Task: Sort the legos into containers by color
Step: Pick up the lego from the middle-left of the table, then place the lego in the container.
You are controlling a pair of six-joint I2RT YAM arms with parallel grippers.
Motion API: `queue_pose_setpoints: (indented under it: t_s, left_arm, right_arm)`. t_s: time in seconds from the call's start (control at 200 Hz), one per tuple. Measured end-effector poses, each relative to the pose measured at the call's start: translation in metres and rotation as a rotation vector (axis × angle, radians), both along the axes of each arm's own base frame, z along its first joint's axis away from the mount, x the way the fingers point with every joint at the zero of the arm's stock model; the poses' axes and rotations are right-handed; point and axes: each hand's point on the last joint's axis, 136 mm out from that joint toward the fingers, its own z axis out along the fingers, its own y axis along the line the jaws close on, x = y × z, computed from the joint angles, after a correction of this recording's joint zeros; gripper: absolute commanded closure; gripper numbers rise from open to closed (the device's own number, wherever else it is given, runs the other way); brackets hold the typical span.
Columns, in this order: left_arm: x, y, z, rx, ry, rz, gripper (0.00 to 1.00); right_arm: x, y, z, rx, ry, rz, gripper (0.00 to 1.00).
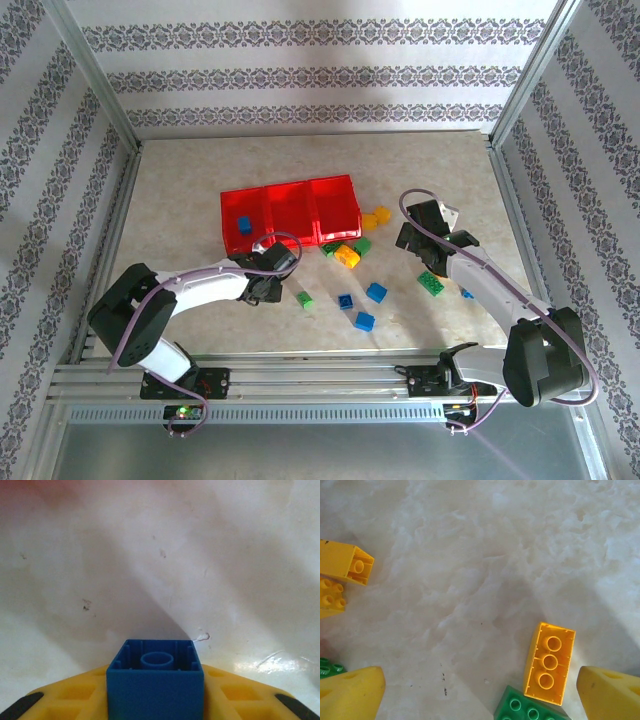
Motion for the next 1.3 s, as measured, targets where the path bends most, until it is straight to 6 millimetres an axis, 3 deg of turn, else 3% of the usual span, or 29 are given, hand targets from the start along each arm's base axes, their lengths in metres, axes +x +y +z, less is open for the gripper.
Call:
queue_pose_setpoints:
  t_s: [0.21, 0.435, 0.58, 0.904, 1.074, 1.299]
  left_arm:
    - [0.012, 0.0, 0.008, 0.016, -0.051, 0.008, 0.76]
    - [0.047, 0.0, 0.048, 0.034, -0.196, 0.023, 0.77]
    - [0.075, 0.014, 0.077, 0.031, -0.297, 0.086, 0.77]
    - [0.137, 0.046, 0.116, 0.013, -0.417, 0.192, 0.77]
    - [0.156, 0.06, 0.116, 0.007, -0.421, 0.221, 0.76]
    - [0.167, 0.065, 0.091, 0.014, -0.362, 0.229, 0.73]
  right_arm:
    - [0.0, 0.0, 0.0, 0.0, 0.0, 0.0, 0.02]
    - [0.0, 0.0, 0.0, 0.003, -0.001, -0.004, 0.02]
    - [0.0, 0.0, 0.0, 0.005, -0.003, -0.006, 0.02]
    - [-0.001, 0.003, 0.004, 0.009, -0.017, 0.005, 0.02]
    - [-0.003, 0.002, 0.005, 0.012, -0.027, 0.005, 0.02]
    - [-0.005, 0.002, 0.003, 0.01, -0.021, 0.006, 0.02]
